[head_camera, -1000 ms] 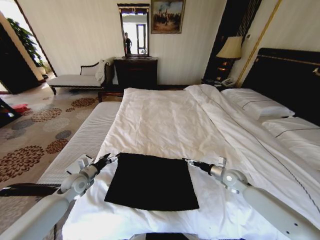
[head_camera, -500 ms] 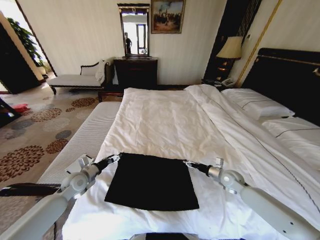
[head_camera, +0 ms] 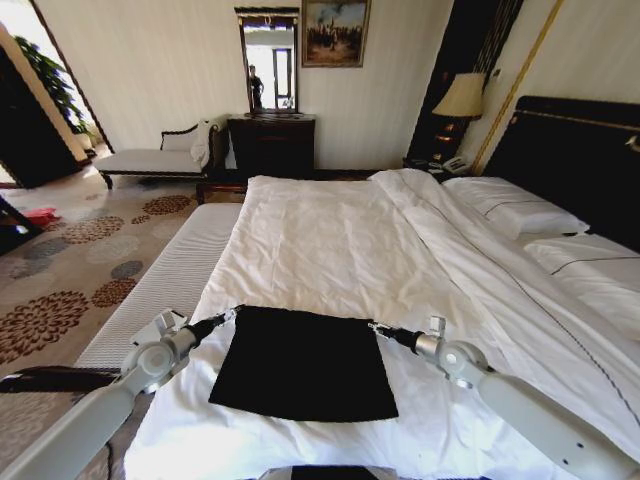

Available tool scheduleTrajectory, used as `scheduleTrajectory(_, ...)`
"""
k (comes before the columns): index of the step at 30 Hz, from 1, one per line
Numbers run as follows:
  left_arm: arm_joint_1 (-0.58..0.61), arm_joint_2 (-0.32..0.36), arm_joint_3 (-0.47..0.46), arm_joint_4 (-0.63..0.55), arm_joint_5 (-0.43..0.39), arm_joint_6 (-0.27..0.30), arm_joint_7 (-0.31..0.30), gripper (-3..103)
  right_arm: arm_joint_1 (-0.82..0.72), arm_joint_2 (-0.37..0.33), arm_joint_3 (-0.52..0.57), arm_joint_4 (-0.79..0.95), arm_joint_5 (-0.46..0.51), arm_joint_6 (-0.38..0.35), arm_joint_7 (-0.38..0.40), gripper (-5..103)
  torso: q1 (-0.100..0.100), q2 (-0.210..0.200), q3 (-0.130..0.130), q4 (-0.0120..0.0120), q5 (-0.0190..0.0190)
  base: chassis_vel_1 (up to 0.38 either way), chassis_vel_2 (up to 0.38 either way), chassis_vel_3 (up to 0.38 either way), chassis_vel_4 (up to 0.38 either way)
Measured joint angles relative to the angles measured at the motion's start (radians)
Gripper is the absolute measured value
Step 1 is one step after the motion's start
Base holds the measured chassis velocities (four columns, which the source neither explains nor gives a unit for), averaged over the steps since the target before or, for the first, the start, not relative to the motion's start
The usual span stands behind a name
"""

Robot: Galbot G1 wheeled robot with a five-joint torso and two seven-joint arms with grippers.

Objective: Fold the clothes on the bed.

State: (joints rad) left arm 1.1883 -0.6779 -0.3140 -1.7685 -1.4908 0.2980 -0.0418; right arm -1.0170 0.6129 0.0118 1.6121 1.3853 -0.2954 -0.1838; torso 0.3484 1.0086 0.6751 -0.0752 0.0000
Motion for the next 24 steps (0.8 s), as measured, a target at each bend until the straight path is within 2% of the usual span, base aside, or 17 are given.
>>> scheduleTrajectory(2,-0.006,0.0,0.003,0.008,-0.006,0.005,0.0,99,-0.011,0.001,0.01,0.003,-0.007,0.002,0.0,18,0.0,0.0,0.0,0.0,0.0,0.0,0.0,0.0,0.0)
scheduleTrajectory(3,-0.006,0.0,0.003,0.008,-0.006,0.005,0.0,99,-0.011,0.001,0.01,0.003,-0.007,0.002,0.0,18,0.0,0.0,0.0,0.0,0.0,0.0,0.0,0.0,0.0)
scheduleTrajectory(5,-0.016,-0.003,0.006,0.018,-0.014,0.014,-0.003,97,-0.019,0.002,0.017,0.005,-0.012,0.004,0.0,7,0.0,0.0,0.0,0.0,0.0001,0.0,0.0,0.0,0.0)
scheduleTrajectory(8,-0.039,-0.013,0.006,0.029,-0.066,0.046,-0.013,93,-0.035,0.002,0.031,0.012,-0.019,0.006,0.0,1,0.0,0.0,0.0,0.0,0.0,0.0,0.0,0.0,0.0)
scheduleTrajectory(11,-0.058,-0.024,0.003,0.035,-0.103,0.084,-0.025,93,-0.046,0.0,0.042,0.018,-0.021,0.007,0.002,0,0.0,0.0,0.0,-0.0001,0.0002,0.0,0.0,0.0,0.0)
scheduleTrajectory(12,-0.064,-0.027,0.003,0.04,-0.11,0.097,-0.028,90,-0.048,-0.002,0.045,0.019,-0.022,0.007,0.002,0,0.0,0.0,0.0,-0.0001,0.0002,0.0,0.0,0.0,0.0)
scheduleTrajectory(17,-0.107,-0.046,0.026,0.098,-0.114,0.177,-0.034,97,-0.064,-0.007,0.063,0.027,-0.027,0.008,0.008,0,0.0,0.0,0.0,0.0001,-0.0001,0.0,0.0,0.0,0.0)
scheduleTrajectory(24,-0.195,-0.059,0.093,0.18,-0.081,0.206,-0.009,98,-0.081,-0.005,0.079,0.034,-0.033,0.009,0.012,0,0.0,0.0,0.0,0.0,0.0,0.0,0.0,0.0,0.0)
